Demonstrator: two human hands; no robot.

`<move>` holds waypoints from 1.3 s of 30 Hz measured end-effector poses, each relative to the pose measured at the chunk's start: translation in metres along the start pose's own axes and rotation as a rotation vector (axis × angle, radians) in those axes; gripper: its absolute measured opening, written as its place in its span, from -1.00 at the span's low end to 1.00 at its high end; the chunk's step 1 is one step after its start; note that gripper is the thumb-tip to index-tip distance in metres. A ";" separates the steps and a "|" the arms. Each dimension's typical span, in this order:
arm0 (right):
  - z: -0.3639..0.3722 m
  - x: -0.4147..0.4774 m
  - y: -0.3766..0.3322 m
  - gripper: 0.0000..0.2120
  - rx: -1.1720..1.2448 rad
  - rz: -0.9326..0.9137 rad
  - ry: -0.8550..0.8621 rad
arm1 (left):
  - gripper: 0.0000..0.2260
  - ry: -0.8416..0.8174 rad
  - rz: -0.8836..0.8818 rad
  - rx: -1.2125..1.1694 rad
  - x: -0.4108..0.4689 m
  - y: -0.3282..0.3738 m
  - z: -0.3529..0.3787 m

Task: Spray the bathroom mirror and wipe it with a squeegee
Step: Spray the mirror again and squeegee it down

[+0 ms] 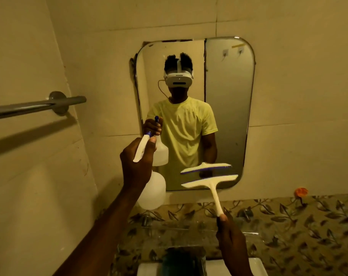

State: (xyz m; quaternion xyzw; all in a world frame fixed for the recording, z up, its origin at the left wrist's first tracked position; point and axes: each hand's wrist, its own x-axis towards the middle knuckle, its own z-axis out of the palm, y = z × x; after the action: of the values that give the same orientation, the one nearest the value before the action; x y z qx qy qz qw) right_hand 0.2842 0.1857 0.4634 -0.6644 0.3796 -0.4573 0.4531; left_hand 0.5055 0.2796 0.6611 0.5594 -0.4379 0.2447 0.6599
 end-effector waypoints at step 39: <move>-0.017 0.011 0.011 -0.16 0.249 0.142 0.418 | -0.57 -0.017 -0.060 -0.091 -0.006 -0.001 0.017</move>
State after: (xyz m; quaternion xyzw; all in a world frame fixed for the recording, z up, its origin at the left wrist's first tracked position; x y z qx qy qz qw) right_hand 0.2700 0.1678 0.4593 -0.4660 0.4515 -0.5951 0.4742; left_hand 0.4978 0.2645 0.6555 0.5436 -0.4374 0.1998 0.6879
